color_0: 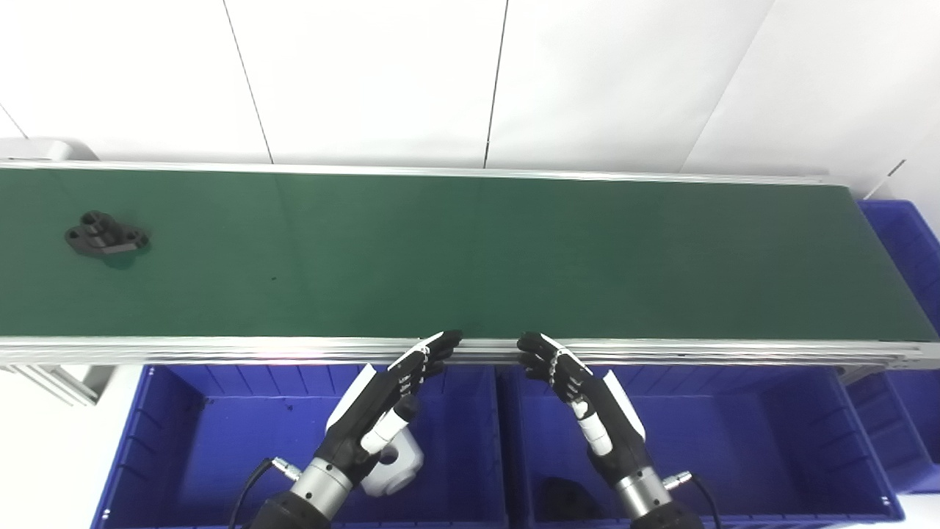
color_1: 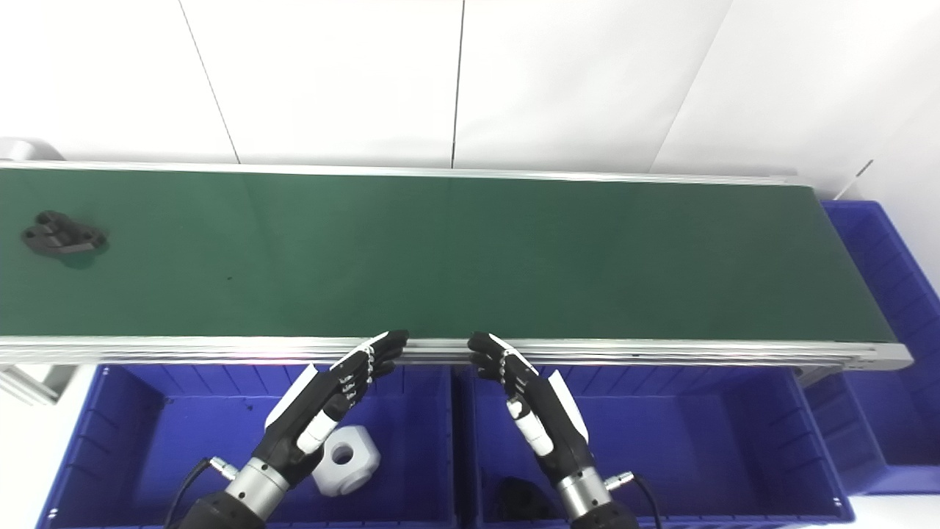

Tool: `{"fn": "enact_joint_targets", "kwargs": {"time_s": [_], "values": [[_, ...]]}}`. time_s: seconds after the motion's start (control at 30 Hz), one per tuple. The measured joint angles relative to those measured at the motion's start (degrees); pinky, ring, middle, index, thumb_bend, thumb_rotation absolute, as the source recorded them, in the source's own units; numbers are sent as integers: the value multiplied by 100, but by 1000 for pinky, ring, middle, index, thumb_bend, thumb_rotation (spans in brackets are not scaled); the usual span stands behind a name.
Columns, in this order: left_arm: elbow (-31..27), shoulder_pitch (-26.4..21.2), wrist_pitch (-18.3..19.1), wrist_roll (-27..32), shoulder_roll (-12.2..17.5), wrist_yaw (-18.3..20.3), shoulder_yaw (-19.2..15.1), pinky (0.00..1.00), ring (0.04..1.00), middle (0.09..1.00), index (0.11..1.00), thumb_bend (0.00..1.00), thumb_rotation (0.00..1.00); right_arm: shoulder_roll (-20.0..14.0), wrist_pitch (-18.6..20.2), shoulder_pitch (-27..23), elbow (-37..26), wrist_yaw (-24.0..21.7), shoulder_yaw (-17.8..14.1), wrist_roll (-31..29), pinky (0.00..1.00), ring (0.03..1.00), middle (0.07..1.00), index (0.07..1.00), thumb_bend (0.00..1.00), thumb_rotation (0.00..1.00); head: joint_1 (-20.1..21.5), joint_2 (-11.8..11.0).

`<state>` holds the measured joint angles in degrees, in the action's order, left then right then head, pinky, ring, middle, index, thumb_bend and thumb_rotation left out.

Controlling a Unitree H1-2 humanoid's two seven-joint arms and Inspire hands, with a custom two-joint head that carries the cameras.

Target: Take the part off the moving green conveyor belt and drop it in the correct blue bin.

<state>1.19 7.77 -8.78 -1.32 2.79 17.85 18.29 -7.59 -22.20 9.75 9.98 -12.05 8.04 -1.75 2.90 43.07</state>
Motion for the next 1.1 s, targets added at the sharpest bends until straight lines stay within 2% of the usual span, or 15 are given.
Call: {"fn": "enact_joint_targets", "kwargs": {"time_s": [1.1], "values": [[23, -1, 0, 36, 4, 12, 1, 931, 951, 934, 895, 953, 956, 1, 2, -3, 2, -74, 13, -8, 807, 849, 864, 880, 830, 1000, 26, 0]]}}
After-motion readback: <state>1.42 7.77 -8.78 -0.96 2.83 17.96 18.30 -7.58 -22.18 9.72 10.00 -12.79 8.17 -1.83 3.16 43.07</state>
